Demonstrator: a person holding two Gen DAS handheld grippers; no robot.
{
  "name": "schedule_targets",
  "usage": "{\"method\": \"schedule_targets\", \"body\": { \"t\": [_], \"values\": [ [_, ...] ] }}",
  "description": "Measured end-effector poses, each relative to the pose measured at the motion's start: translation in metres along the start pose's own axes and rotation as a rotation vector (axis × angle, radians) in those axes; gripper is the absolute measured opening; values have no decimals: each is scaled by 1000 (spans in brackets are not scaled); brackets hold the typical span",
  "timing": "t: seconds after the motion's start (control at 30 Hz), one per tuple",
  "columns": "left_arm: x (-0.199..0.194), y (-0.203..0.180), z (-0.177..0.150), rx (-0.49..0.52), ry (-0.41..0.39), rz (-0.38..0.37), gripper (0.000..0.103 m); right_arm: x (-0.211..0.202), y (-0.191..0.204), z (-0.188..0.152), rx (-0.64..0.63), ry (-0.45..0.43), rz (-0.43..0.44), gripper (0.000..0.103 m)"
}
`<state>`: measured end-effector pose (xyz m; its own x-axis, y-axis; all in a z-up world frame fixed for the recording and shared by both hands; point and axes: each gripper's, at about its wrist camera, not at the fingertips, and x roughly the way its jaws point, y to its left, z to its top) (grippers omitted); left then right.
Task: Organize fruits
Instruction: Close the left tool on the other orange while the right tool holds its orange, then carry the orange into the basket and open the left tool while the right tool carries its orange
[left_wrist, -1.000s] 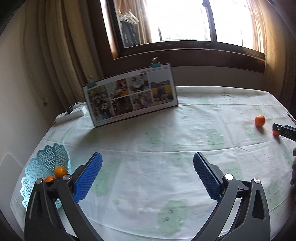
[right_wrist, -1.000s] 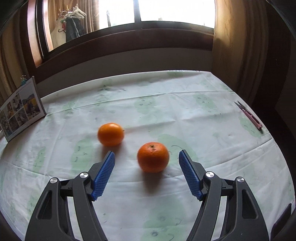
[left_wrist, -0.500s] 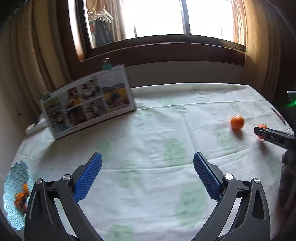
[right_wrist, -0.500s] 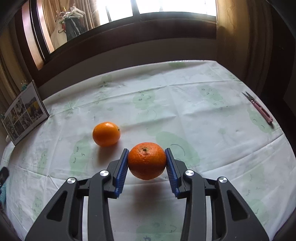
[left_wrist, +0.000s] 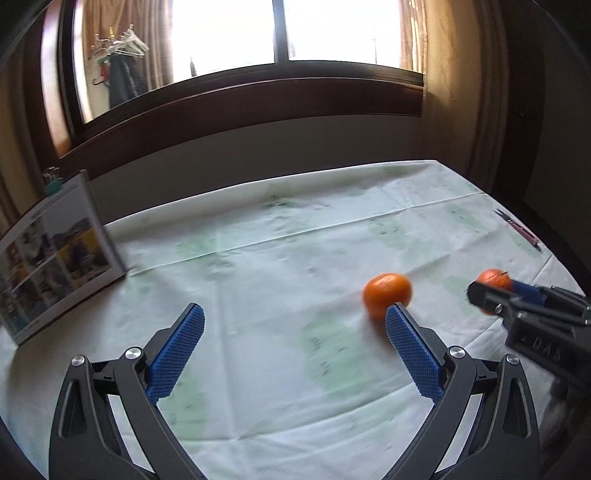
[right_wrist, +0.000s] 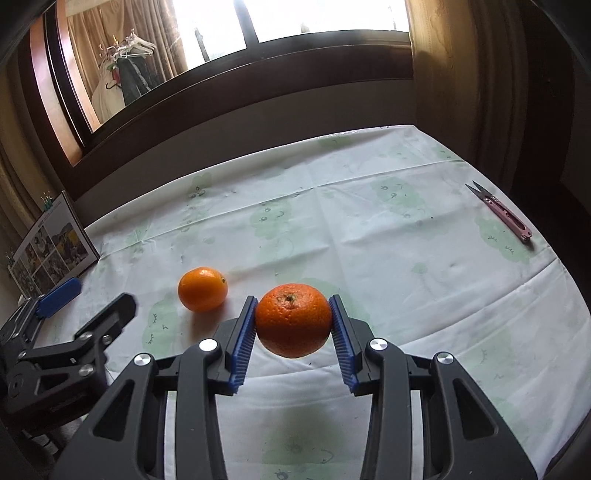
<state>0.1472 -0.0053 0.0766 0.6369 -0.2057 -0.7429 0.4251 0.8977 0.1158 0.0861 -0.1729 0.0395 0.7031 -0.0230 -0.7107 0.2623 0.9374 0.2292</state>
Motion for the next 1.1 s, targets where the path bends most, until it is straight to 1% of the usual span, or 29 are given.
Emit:
{"method": "schedule_targets", "body": {
  "t": [0.07,0.13,0.2,0.27,0.33,0.37,0.43,0.47,0.5,0.53,0.67,0.7,0.77,0.83,0.9,1.03,1.1],
  "values": [
    [8,-9,5,7,12,-38,99,0,-4,2,15,-3,-2,40],
    [16,-19,11,21,27,-78,90,0,-10,4,33,-4,-7,40],
    [23,-25,14,29,45,-100,84,0,-16,6,53,-4,-15,40],
    [33,-30,16,34,74,-128,81,-1,-21,8,71,-8,-19,40],
    [41,-35,16,34,101,-159,73,-2,-24,9,80,-12,-23,40],
    [44,-37,15,33,113,-174,71,-3,-24,10,82,-15,-25,40],
    [50,-39,14,26,137,-205,60,-4,-24,10,81,-22,-34,40],
    [53,-40,14,24,147,-215,57,-4,-24,11,78,-24,-39,40],
    [56,-41,13,21,158,-222,51,-3,-23,11,76,-25,-41,40],
    [60,-41,13,17,168,-226,44,-3,-23,11,75,-24,-39,40],
    [57,-39,10,-7,173,-230,44,-6,-22,11,71,-32,-34,40],
    [51,-36,8,-28,166,-236,43,-6,-22,11,70,-36,-32,40],
    [38,-34,7,-33,139,-235,43,-8,-21,11,67,-42,-32,40],
    [15,-35,4,5,91,-176,43,-9,-19,10,61,-44,-27,40],
    [0,-32,3,17,64,-154,43,-11,-16,9,49,-47,-17,40],
    [-38,-16,-6,-5,15,-103,43,-16,-5,6,20,-53,7,40],
    [-53,-7,-13,-25,5,-86,43,-18,2,5,2,-57,21,40]
  ]
}}
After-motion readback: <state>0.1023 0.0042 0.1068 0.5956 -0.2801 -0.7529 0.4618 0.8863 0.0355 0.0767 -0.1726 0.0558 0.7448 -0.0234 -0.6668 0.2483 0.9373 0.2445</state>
